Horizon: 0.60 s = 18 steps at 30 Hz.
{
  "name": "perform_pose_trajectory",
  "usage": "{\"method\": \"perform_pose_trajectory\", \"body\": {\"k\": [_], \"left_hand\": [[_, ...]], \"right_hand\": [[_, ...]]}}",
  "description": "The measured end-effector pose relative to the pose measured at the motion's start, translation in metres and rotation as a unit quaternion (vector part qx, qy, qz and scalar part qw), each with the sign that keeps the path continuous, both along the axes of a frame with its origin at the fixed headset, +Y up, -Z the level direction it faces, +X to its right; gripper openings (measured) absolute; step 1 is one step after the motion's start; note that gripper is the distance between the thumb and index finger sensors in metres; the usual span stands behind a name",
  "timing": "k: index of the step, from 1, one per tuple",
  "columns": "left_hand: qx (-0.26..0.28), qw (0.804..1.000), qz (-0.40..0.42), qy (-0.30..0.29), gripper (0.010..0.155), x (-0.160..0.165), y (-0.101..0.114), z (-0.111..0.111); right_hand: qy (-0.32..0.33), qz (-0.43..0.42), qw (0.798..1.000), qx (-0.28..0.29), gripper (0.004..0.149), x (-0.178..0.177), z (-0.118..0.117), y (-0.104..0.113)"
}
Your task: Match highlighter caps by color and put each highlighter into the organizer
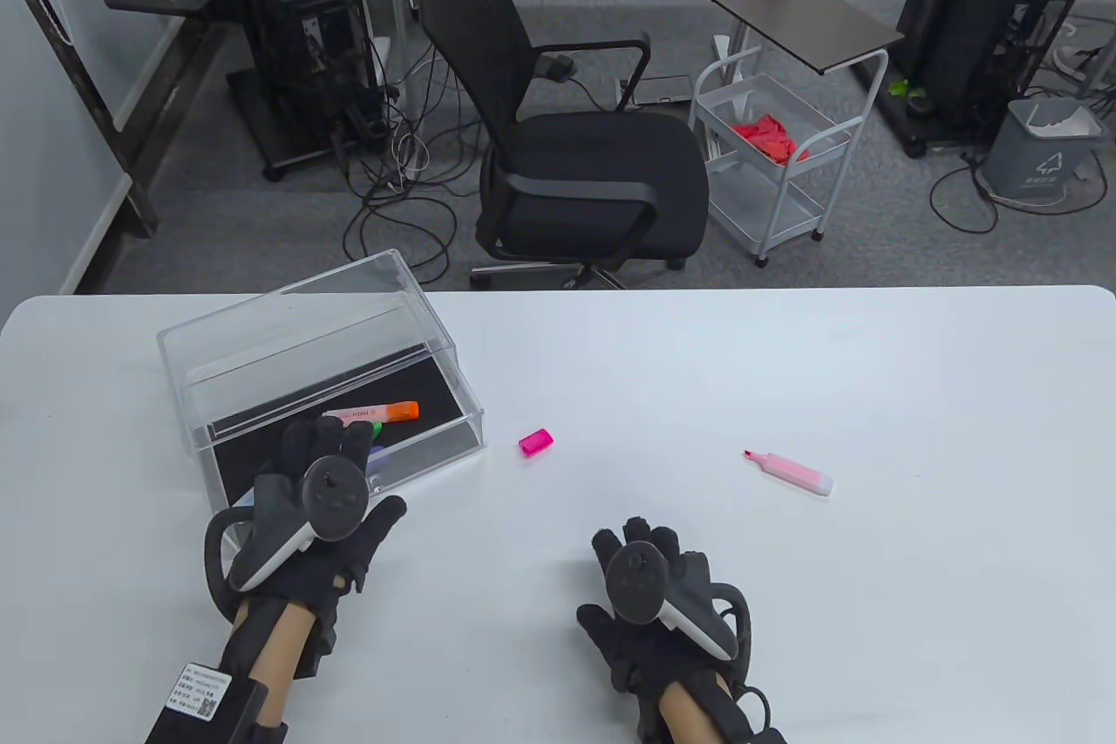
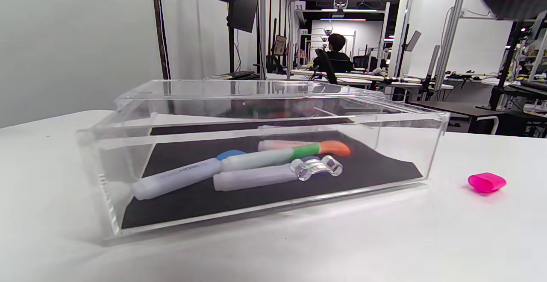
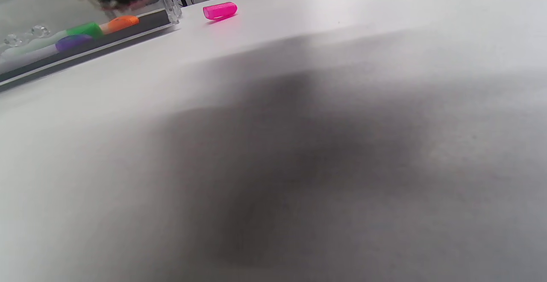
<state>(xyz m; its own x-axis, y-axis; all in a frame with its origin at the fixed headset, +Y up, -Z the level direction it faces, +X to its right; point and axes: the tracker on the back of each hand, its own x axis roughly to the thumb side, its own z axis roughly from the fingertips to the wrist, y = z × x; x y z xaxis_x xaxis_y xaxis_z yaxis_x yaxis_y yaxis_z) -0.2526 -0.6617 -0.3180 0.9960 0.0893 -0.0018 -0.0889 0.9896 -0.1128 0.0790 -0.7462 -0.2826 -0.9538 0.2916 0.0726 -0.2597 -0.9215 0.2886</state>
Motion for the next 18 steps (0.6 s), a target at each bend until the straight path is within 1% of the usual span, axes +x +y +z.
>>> {"method": "perform_pose_trajectory", "body": {"k": [4, 8, 12, 18], "left_hand": [[0.004, 1.0, 0.016, -0.006, 0.088, 0.005, -0.003, 0.019], [0.003, 1.0, 0.022, -0.01, 0.087, 0.011, -0.009, 0.031], [-0.01, 1.0, 0.024, -0.005, 0.087, 0.014, -0.019, 0.039], [-0.008, 0.999, 0.037, -0.004, 0.087, 0.016, -0.039, 0.045]], "right_hand": [[0.0, 0.002, 1.0, 0.007, 0.078, -0.001, -0.001, -0.002], [0.0, 0.004, 1.0, 0.013, 0.077, -0.002, -0.001, -0.001], [0.001, 0.01, 1.0, 0.013, 0.077, -0.003, -0.001, -0.004], [-0.001, 0.017, 1.0, 0.011, 0.077, -0.005, -0.004, -0.008]]}}
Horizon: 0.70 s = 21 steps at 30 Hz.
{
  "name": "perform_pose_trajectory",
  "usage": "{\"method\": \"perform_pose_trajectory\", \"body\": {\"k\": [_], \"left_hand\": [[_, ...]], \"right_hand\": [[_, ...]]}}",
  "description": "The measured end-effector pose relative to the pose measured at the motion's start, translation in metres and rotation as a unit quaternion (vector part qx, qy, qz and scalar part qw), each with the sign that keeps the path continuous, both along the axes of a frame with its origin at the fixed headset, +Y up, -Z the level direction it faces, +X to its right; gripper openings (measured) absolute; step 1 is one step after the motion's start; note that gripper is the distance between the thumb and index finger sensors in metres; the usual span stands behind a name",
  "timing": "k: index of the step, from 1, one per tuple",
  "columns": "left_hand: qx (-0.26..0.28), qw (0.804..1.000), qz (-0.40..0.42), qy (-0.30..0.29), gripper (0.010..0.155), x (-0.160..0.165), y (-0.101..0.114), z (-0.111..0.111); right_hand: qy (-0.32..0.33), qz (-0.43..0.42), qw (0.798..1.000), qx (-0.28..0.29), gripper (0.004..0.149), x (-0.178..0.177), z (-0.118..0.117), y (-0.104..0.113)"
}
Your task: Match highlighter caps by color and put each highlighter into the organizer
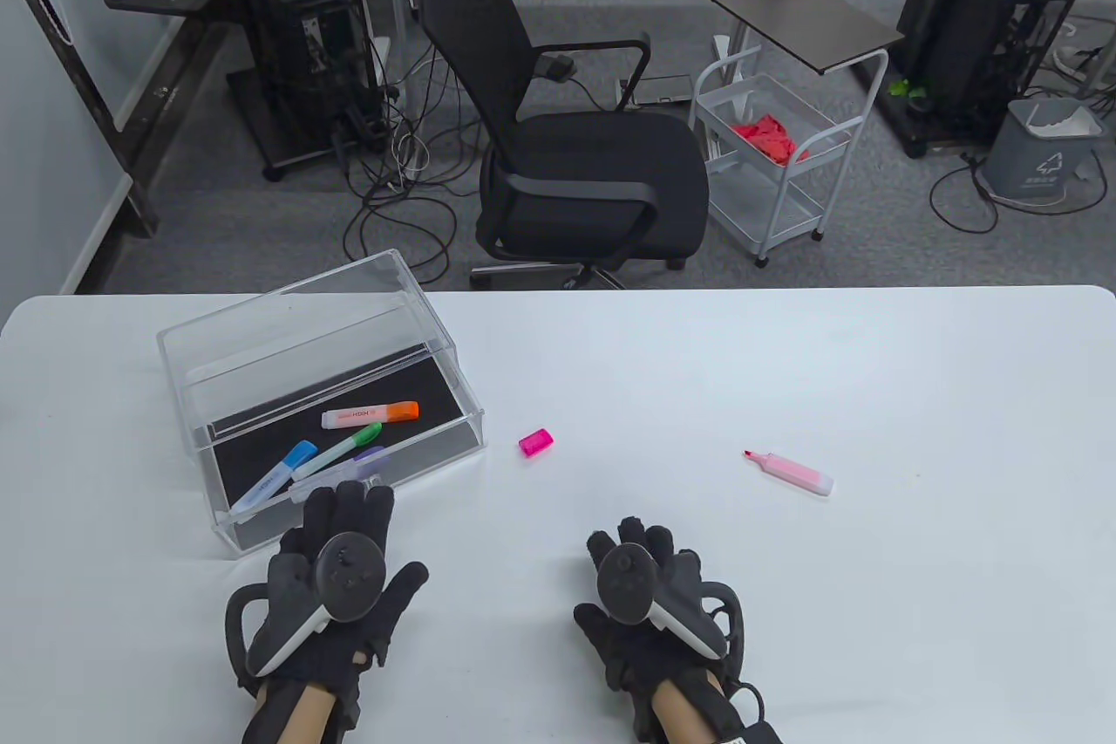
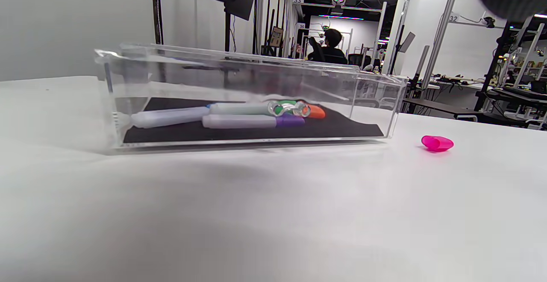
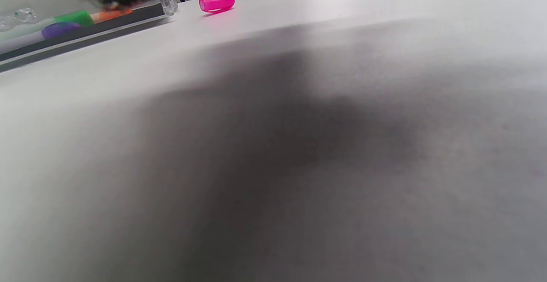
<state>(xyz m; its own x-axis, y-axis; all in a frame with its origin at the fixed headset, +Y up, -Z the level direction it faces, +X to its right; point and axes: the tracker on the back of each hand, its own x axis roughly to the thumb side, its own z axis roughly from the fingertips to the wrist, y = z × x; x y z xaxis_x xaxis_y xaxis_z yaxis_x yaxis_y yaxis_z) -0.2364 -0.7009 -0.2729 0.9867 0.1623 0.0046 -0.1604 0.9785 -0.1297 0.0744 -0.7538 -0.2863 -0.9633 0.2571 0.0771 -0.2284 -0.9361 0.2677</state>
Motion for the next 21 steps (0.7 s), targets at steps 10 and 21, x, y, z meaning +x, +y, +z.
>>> {"method": "perform_pose_trajectory", "body": {"k": [10, 21], "left_hand": [[-0.012, 1.0, -0.013, 0.016, 0.087, -0.005, -0.021, 0.007], [-0.036, 0.997, -0.065, 0.029, 0.092, -0.006, -0.032, 0.007]], "right_hand": [[-0.013, 0.0, 1.0, 0.004, 0.076, 0.003, -0.005, -0.001], [-0.079, 0.049, 0.994, 0.059, 0.078, 0.049, -0.042, 0.016]]}}
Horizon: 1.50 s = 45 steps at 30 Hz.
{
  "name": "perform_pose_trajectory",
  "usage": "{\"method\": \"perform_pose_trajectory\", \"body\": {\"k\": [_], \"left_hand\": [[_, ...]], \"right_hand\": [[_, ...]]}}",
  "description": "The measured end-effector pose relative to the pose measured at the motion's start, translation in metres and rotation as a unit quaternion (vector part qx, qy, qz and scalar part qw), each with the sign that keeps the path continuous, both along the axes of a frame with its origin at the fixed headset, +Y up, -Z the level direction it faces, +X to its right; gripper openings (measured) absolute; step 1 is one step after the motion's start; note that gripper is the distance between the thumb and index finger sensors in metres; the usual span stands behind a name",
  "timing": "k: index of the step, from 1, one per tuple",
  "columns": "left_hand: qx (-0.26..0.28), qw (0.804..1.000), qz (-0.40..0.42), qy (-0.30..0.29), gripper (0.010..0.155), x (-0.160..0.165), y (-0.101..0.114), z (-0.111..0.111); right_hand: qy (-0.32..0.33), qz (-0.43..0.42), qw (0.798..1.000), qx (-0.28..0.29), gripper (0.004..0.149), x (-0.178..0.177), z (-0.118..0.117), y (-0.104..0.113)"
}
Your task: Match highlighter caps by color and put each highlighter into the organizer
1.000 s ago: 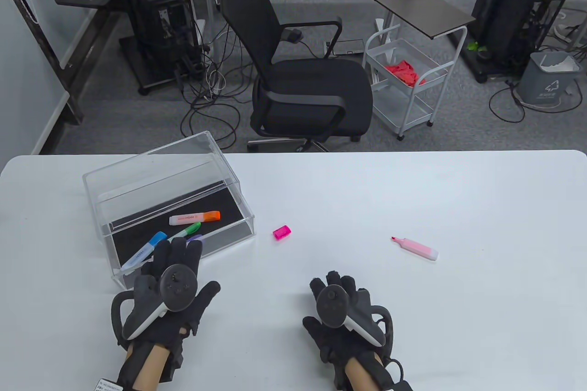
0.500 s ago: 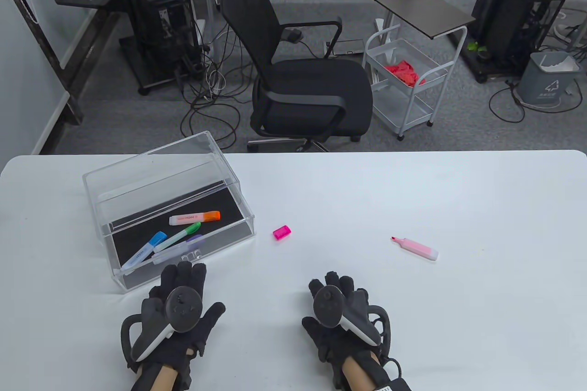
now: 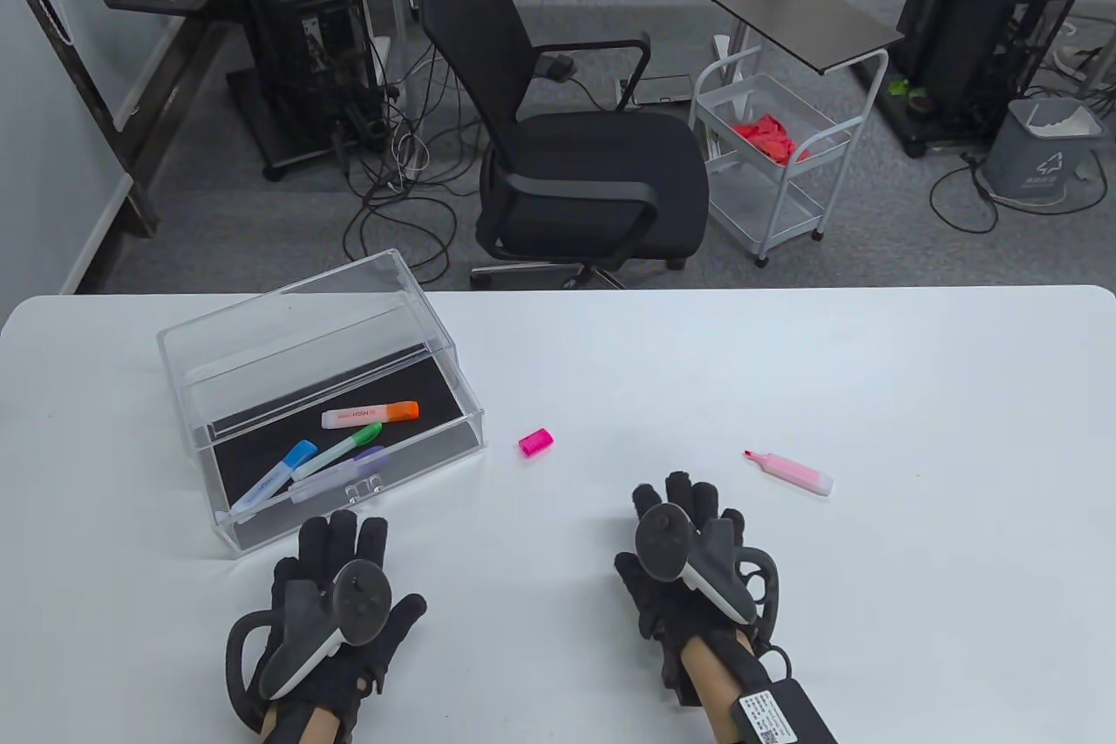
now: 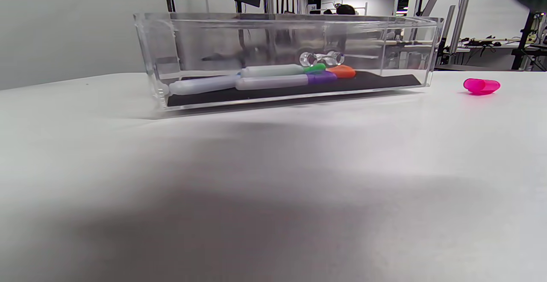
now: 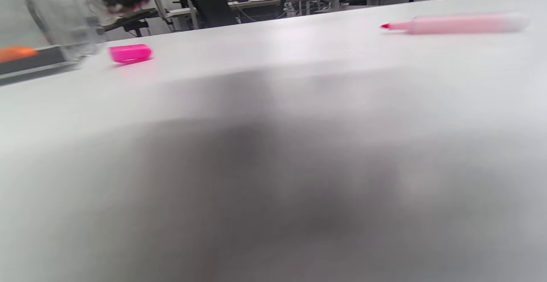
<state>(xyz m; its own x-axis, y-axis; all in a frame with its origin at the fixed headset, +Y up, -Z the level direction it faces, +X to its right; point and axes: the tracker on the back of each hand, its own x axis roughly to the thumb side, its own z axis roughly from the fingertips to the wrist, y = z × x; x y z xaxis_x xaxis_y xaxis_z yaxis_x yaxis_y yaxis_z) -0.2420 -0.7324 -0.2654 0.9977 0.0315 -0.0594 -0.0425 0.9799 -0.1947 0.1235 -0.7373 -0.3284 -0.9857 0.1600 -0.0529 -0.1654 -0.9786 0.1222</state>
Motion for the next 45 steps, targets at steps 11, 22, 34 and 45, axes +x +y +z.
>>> {"method": "perform_pose_trajectory", "body": {"k": [11, 22, 34, 45], "left_hand": [[-0.011, 0.999, 0.012, 0.031, 0.092, -0.014, -0.003, 0.001], [-0.03, 0.998, 0.003, 0.049, 0.092, -0.019, -0.009, -0.002], [-0.044, 0.997, 0.006, 0.055, 0.092, -0.018, -0.01, 0.0], [-0.05, 0.997, 0.027, 0.048, 0.093, -0.017, -0.013, -0.003]], "right_hand": [[-0.094, 0.02, 0.995, -0.04, 0.079, 0.081, -0.059, 0.006], [-0.197, 0.007, 0.971, -0.136, 0.079, 0.147, -0.094, -0.023], [-0.223, -0.025, 0.967, -0.12, 0.058, 0.156, -0.1, -0.031], [-0.176, 0.031, 0.982, -0.053, 0.056, 0.139, -0.09, -0.027]]}}
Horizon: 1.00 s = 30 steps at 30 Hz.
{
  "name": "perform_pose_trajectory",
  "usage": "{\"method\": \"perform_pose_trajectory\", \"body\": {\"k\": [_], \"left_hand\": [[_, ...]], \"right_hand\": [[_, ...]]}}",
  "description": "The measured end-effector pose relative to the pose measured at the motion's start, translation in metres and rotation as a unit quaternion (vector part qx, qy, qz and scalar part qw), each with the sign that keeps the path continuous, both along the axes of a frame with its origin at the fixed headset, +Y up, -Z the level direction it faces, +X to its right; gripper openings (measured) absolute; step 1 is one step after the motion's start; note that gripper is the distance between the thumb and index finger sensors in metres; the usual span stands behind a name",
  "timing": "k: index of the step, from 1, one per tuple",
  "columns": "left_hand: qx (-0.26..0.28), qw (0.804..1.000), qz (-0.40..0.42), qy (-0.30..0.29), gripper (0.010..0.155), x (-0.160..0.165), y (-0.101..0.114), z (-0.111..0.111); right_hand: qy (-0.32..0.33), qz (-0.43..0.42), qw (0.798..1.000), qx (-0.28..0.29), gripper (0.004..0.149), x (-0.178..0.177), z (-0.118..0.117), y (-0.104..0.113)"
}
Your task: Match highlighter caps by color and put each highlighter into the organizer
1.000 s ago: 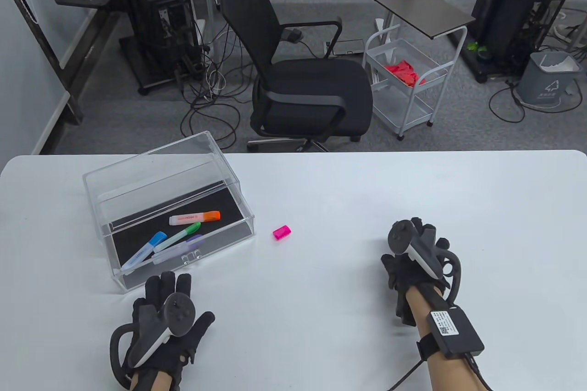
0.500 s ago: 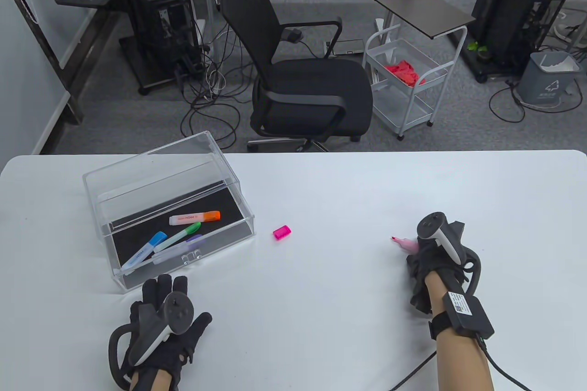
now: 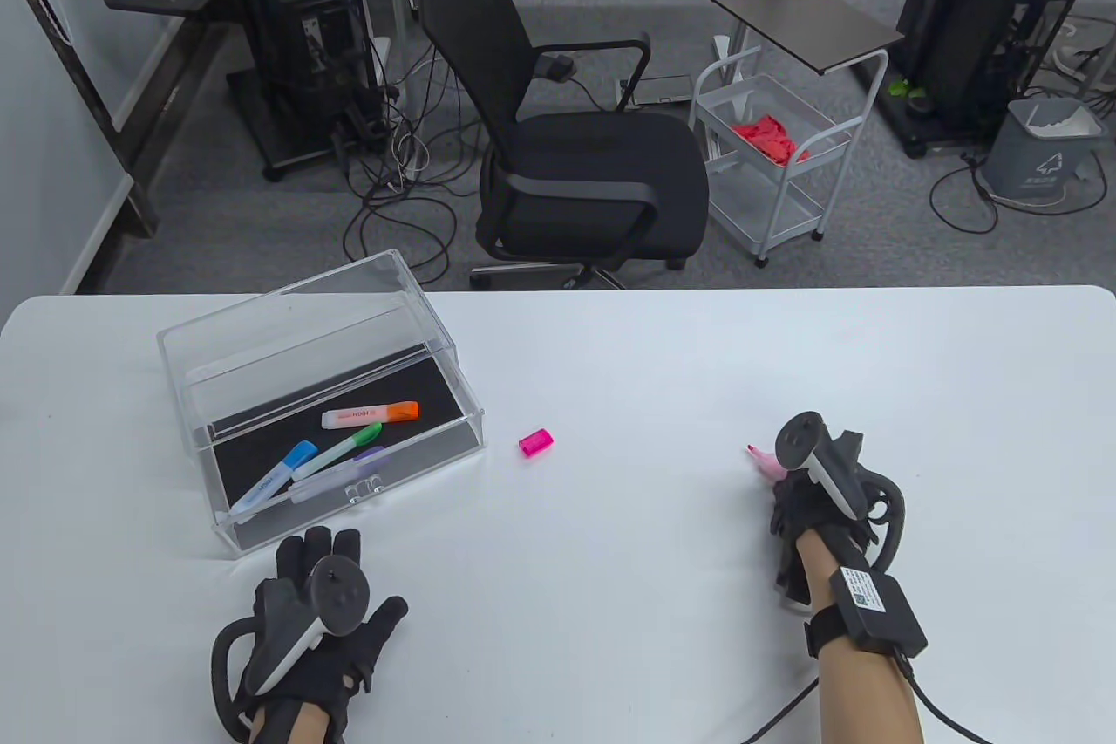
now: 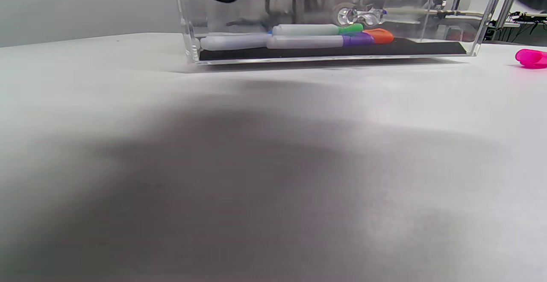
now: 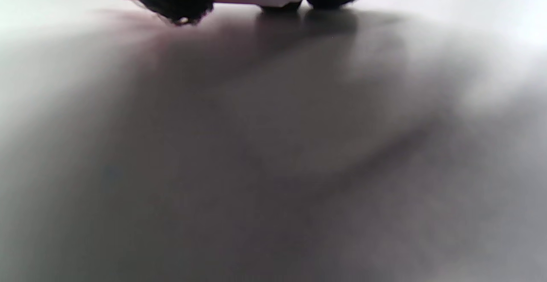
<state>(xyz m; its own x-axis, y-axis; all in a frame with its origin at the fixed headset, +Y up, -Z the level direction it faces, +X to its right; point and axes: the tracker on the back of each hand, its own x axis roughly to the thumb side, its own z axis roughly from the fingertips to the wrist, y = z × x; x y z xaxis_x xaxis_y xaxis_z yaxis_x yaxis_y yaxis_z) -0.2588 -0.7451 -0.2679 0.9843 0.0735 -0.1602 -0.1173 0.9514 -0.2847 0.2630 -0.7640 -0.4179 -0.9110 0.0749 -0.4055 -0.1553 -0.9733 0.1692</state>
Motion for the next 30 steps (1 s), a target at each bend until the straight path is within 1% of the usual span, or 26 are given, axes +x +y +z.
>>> {"method": "perform_pose_trajectory", "body": {"k": [7, 12, 18, 22, 26, 29, 30], "left_hand": [[-0.007, 1.0, 0.025, -0.006, 0.093, 0.002, -0.003, -0.001], [-0.009, 0.999, 0.036, -0.008, 0.093, 0.003, -0.005, -0.001], [-0.006, 0.999, 0.038, -0.012, 0.093, 0.003, -0.005, -0.001], [-0.006, 0.998, 0.067, -0.019, 0.093, 0.004, -0.008, -0.002], [-0.001, 0.993, 0.119, -0.029, 0.093, 0.007, -0.009, -0.002], [0.0, 0.99, 0.139, -0.037, 0.093, 0.01, -0.008, 0.0], [0.0, 0.989, 0.143, -0.045, 0.093, 0.011, -0.007, 0.0]], "right_hand": [[0.06, -0.044, 0.996, 0.049, 0.059, -0.022, 0.011, 0.016], [0.093, -0.087, 0.99, 0.056, 0.06, -0.044, 0.02, 0.022], [0.138, -0.092, 0.984, 0.072, 0.06, -0.07, 0.034, 0.032], [0.177, -0.114, 0.972, 0.102, 0.06, -0.094, 0.048, 0.041], [0.229, -0.136, 0.955, 0.13, 0.06, -0.128, 0.065, 0.051], [0.272, -0.156, 0.94, 0.135, 0.06, -0.156, 0.077, 0.055], [0.277, -0.159, 0.938, 0.132, 0.06, -0.161, 0.08, 0.056]]}}
